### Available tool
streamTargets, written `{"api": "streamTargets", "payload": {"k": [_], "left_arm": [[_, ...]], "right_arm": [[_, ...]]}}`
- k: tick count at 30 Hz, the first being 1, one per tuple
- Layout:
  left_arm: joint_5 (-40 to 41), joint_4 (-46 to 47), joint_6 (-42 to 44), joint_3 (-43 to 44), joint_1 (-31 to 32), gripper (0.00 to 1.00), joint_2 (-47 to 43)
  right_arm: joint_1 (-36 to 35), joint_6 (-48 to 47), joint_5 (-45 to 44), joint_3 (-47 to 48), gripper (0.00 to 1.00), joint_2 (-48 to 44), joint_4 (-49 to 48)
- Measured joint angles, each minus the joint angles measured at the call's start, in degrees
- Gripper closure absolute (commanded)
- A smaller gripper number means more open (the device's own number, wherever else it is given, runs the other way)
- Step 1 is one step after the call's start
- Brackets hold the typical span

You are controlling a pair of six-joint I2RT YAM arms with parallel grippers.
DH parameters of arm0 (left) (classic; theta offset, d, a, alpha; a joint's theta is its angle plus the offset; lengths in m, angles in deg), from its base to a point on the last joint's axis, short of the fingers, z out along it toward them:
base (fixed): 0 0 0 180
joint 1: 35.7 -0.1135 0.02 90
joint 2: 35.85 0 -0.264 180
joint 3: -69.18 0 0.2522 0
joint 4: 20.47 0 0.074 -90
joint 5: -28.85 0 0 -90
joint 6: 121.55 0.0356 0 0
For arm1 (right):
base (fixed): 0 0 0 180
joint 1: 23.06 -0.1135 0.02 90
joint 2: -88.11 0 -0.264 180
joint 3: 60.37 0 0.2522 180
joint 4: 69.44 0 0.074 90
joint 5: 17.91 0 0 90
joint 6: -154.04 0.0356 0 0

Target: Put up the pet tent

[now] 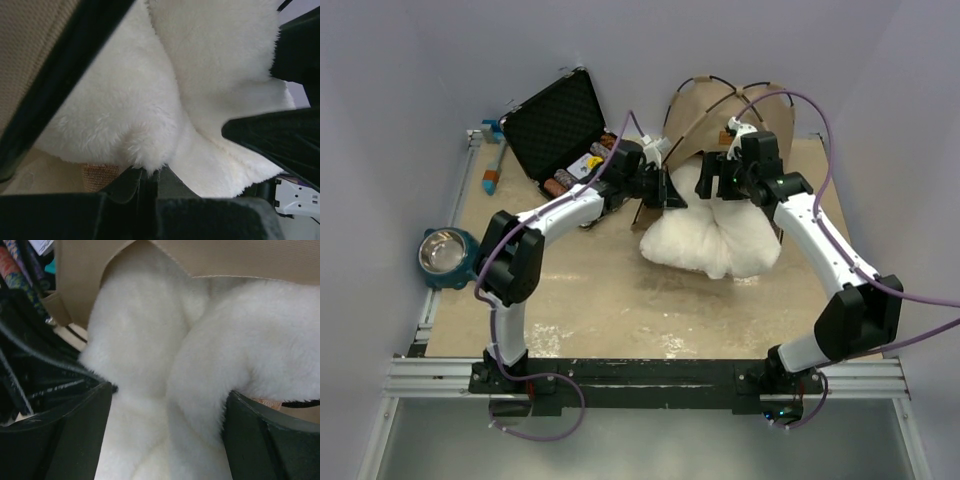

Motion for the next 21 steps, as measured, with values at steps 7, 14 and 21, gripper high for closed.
{"api": "streamTargets", "payload": {"k": [7, 14, 21], "left_arm": [[4.44, 0.59, 3.26, -2.16, -0.02, 1.0, -2.1], [5.05, 2.78, 2.05, -2.16, 0.35, 1.0, -2.14], [5.4, 2.91, 1.64, -1.27, 0.85, 1.0, -0.76]], "right_arm": [[0.13, -7.41, 0.96, -0.15, 0.14, -6.67, 3.96], [0.24, -8.28, -6.6, -0.2, 0.12, -4.26, -6.16], [1.79, -11.56, -7.74, -7.48, 0.07, 4.85, -15.85]]}}
